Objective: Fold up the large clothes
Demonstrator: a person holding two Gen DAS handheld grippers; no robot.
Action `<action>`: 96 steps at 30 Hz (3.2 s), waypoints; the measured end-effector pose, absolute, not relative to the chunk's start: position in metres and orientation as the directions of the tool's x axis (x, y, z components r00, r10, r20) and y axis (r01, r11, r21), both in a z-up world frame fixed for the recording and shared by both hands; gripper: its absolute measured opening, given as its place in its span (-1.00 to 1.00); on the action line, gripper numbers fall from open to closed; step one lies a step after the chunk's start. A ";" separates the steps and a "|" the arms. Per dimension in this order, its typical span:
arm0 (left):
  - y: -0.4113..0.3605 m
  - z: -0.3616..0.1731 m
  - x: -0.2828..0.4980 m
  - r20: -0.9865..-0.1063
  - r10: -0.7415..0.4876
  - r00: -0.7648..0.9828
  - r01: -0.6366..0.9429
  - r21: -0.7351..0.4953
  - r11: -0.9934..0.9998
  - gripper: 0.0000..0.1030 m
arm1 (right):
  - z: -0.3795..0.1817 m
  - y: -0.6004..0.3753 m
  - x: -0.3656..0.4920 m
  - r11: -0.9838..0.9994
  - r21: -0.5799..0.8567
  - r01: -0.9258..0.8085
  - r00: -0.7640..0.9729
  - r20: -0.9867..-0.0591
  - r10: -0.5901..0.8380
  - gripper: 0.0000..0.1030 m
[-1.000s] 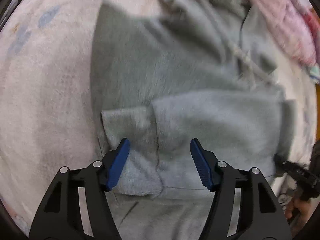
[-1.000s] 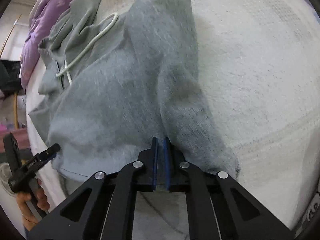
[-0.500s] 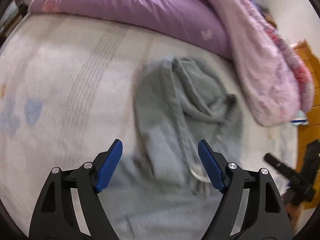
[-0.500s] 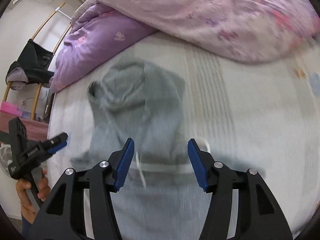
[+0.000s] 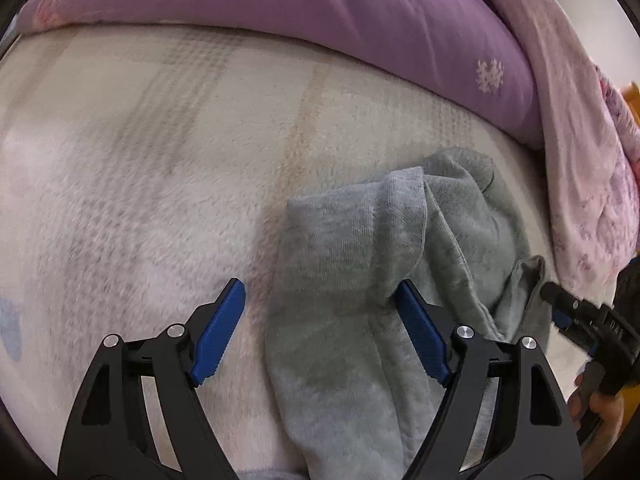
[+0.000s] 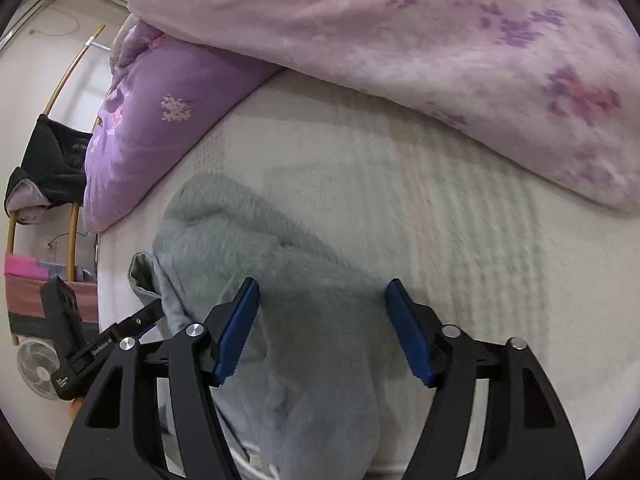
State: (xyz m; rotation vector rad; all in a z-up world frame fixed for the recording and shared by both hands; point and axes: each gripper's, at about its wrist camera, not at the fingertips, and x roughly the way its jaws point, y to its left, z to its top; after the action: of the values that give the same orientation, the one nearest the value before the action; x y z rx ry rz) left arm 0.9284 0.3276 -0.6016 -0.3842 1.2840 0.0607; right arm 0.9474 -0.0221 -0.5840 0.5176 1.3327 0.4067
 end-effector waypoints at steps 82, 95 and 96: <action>0.206 -0.495 0.499 -0.812 -0.486 0.324 0.094 -0.484 0.870 0.47 | -0.531 -0.082 0.555 0.486 0.772 0.410 0.276 -0.613 0.740 0.18; 0.252 -0.551 0.581 -0.898 -0.335 0.284 -0.317 -0.418 0.852 0.59 | -0.543 -0.093 0.543 0.587 0.727 0.356 0.240 -0.679 0.694 -0.91; 0.251 -0.560 0.587 -0.909 -0.333 0.252 -0.334 -0.404 0.852 0.54 | -0.545 -0.098 0.543 0.598 0.716 0.360 0.242 -0.691 0.681 -0.91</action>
State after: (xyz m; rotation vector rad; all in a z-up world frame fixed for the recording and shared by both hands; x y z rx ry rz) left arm 0.5868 0.2510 -0.5600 -0.5969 1.3406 0.0006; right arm 0.5432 -0.0977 -0.5452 0.9768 1.3657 0.2754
